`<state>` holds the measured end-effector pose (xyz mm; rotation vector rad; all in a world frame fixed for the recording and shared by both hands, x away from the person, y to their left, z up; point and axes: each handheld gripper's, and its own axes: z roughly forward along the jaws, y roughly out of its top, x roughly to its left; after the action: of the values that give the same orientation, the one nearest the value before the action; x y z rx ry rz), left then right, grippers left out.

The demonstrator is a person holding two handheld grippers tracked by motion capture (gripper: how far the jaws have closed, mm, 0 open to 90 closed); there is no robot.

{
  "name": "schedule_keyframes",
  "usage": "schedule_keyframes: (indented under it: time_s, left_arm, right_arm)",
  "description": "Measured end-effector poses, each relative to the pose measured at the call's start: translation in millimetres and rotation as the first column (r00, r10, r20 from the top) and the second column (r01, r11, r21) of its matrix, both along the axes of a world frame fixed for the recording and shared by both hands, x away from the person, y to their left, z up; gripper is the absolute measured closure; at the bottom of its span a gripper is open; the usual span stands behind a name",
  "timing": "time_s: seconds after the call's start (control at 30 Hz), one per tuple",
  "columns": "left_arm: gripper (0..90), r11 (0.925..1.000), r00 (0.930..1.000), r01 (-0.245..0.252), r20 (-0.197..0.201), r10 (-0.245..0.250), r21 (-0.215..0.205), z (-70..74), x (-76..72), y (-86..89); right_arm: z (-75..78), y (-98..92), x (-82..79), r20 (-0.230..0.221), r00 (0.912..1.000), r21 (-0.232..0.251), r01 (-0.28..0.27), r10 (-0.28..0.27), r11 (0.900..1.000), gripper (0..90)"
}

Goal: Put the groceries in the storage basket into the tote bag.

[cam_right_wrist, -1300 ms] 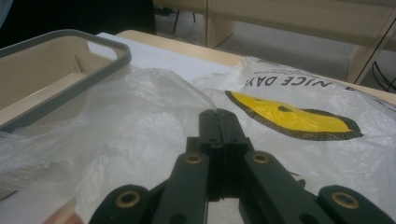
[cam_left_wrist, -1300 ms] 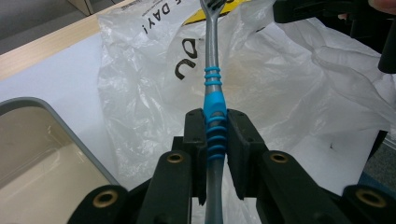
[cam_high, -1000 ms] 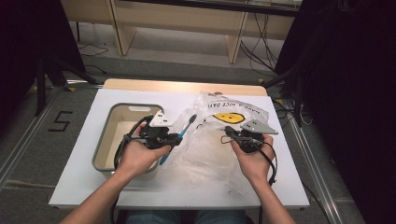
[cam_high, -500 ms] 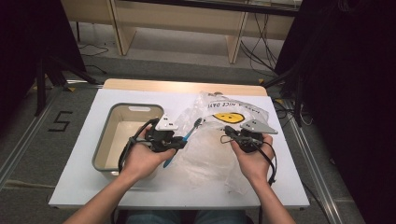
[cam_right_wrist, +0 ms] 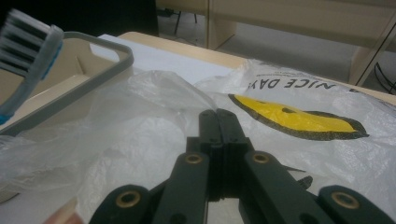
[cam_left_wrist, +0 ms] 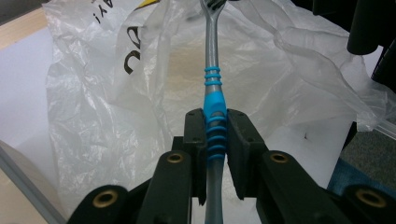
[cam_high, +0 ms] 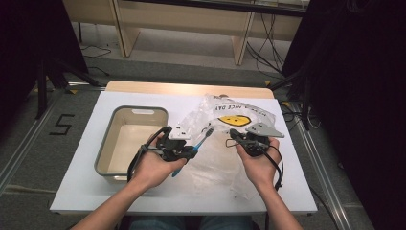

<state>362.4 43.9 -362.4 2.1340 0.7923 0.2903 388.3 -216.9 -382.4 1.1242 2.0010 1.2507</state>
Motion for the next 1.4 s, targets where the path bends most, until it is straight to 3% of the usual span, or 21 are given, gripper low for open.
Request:
schedule_keyframes:
  time_s: [0.47,1.0,1.4]
  left_arm:
    - [78.4,0.9991,0.9997,0.01,-0.024,-0.009,0.042,-9.2,1.0,-9.1]
    - [78.4,0.9954,0.9964,0.034,-0.081,-0.027,0.09,-23.8,5.0,-27.3]
    - [78.4,0.9934,0.994,0.029,-0.108,-0.017,0.111,-33.0,11.6,-33.4]
  right_arm:
    - [0.9,0.0,0.2,0.003,1.0,-0.002,-0.001,0.001,1.0,90.0]
    - [2.2,-0.5,0.2,0.01,0.9999,0.0,0.0,0.0,1.0,90.0]
    - [3.2,-0.5,-0.1,0.014,0.9999,0.003,-0.001,0.001,1.0,90.0]
